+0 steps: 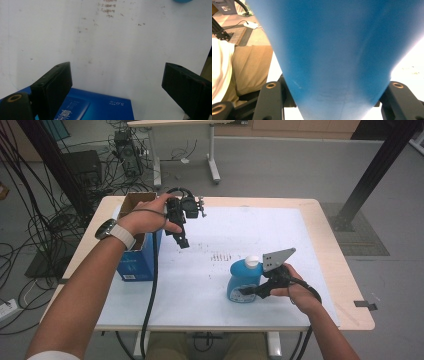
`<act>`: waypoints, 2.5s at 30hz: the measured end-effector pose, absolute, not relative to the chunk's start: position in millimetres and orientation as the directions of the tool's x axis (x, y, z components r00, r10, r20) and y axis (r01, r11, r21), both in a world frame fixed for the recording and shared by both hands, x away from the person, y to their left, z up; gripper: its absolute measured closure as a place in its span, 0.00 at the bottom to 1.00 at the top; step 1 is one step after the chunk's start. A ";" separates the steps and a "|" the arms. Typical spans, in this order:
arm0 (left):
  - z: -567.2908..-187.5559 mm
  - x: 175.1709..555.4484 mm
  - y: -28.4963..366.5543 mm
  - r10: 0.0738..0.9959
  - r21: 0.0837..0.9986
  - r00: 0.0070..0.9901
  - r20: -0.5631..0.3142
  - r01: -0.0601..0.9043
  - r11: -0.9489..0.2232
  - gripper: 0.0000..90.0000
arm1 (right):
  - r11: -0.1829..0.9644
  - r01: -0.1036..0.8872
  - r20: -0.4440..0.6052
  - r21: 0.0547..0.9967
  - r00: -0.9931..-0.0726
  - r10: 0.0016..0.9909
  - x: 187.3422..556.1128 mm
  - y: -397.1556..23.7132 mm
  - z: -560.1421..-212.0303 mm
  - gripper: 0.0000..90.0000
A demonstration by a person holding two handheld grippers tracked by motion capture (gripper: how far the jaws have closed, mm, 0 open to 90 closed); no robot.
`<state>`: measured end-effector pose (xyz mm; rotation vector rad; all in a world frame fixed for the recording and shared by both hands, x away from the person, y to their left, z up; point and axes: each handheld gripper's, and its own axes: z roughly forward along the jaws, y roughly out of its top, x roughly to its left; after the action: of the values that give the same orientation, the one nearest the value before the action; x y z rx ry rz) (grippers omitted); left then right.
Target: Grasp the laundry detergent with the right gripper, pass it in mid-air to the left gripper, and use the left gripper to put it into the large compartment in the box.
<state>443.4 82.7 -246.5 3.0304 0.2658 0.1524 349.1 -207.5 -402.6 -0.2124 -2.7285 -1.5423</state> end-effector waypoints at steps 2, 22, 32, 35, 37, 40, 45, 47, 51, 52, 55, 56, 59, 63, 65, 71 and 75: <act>-246.3 443.4 82.8 0.177 0.100 0.980 0.091 0.168 -0.981 0.11 | 0.511 0.121 0.069 0.851 -0.990 0.120 349.0 -207.2 -402.2 0.48; -241.8 435.6 82.3 0.161 0.105 0.982 0.100 0.150 -0.983 0.11 | 0.496 0.118 0.071 0.860 -0.991 0.111 349.1 -205.7 -396.5 0.48; -234.7 426.4 81.2 0.149 0.094 0.983 0.106 0.140 -0.986 0.11 | 0.493 0.115 0.072 0.862 -0.992 0.106 348.5 -202.5 -379.4 0.48; -231.7 423.0 81.0 0.141 0.083 0.984 0.105 0.132 -0.988 0.11 | 0.494 0.118 0.077 0.861 -0.992 0.103 348.0 -201.9 -373.3 0.48; -228.8 420.4 80.7 0.137 0.077 0.985 0.103 0.130 -0.989 0.11 | 0.500 0.115 0.076 0.858 -0.992 0.098 347.4 -201.0 -368.0 0.48; -224.7 417.8 80.2 0.144 0.069 0.985 0.095 0.138 -0.988 0.11 | 0.507 0.117 0.076 0.854 -0.992 0.102 346.9 -199.4 -361.2 0.48; -216.2 410.0 77.6 0.136 0.053 0.987 0.090 0.132 -0.990 0.11 | 0.509 0.124 0.078 0.852 -0.991 0.111 346.0 -195.1 -348.9 0.48; -211.0 407.0 76.7 0.132 0.058 0.986 0.097 0.127 -0.990 0.11 | 0.512 0.126 0.079 0.850 -0.990 0.113 345.5 -192.6 -344.6 0.49; -198.1 398.7 73.7 0.120 0.064 0.988 0.096 0.114 -0.991 0.10 | 0.510 0.132 0.082 0.850 -0.989 0.120 345.0 -187.8 -335.5 0.49; -196.0 397.0 73.1 0.117 0.064 0.989 0.095 0.112 -0.992 0.10 | 0.511 0.132 0.082 0.849 -0.989 0.120 344.6 -186.0 -331.7 0.49; -186.6 392.7 71.0 0.109 0.061 0.989 0.098 0.103 -0.993 0.10 | 0.509 0.131 0.076 0.851 -0.989 0.128 343.7 -182.1 -324.1 0.49; -182.8 390.9 70.4 0.109 0.064 0.989 0.101 0.103 -0.993 0.10 | 0.507 0.129 0.072 0.852 -0.989 0.131 343.5 -181.2 -322.1 0.49; -176.1 386.6 68.3 0.095 0.061 0.990 0.107 0.089 -0.994 0.10 | 0.502 0.123 0.061 0.856 -0.989 0.138 342.3 -177.6 -314.0 0.49; -166.4 379.4 63.3 0.075 0.061 0.991 0.110 0.068 -0.996 0.10 | 0.508 0.119 0.055 0.853 -0.989 0.138 341.8 -172.8 -305.6 0.49; -161.6 377.1 60.9 0.068 0.053 0.992 0.106 0.063 -0.997 0.10 | 0.515 0.120 0.058 0.849 -0.989 0.135 341.7 -169.2 -300.7 0.49; -147.6 372.7 54.4 0.048 0.045 0.994 0.094 0.044 -0.998 0.10 | 0.530 0.111 0.046 0.841 -0.990 0.133 342.8 -159.2 -290.2 0.49; -142.3 369.5 50.8 0.032 0.039 0.996 0.083 0.029 -0.999 0.10 | 0.549 0.091 0.027 0.831 -0.992 0.124 344.3 -148.9 -284.1 0.49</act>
<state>369.5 50.8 -142.3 3.1003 0.0472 0.1294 344.3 -148.9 -284.1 -0.1943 -2.7955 -1.4952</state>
